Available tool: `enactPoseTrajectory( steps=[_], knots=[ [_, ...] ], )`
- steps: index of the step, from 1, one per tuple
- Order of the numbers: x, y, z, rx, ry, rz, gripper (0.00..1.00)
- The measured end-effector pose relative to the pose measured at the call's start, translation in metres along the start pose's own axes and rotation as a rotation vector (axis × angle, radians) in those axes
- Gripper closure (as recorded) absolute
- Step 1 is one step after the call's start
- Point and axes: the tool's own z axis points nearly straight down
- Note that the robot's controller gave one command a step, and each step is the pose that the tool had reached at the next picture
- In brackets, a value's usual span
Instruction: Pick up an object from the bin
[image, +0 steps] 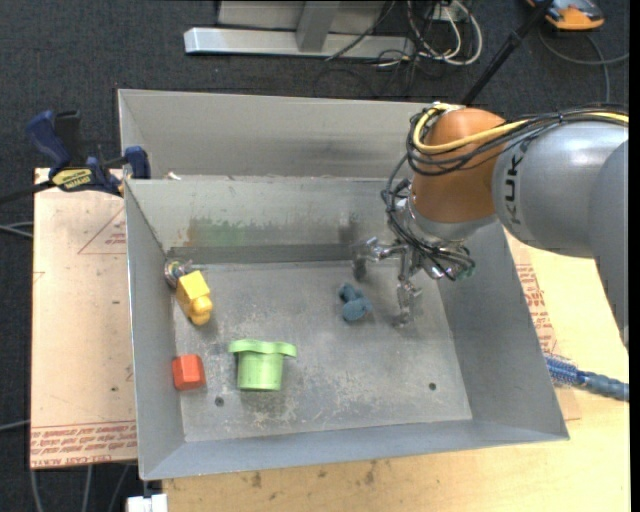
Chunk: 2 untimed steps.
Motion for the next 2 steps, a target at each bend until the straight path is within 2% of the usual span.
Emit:
enactPoseTrajectory(
  steps=[1, 2],
  knots=[
    [-0.0099, 0.0467, 0.0036, -0.005, 0.001, -0.565, 0.0],
    [-0.01, 0.0457, 0.0028, -0.005, 0.0, -0.563, 1.0]
  ],
)
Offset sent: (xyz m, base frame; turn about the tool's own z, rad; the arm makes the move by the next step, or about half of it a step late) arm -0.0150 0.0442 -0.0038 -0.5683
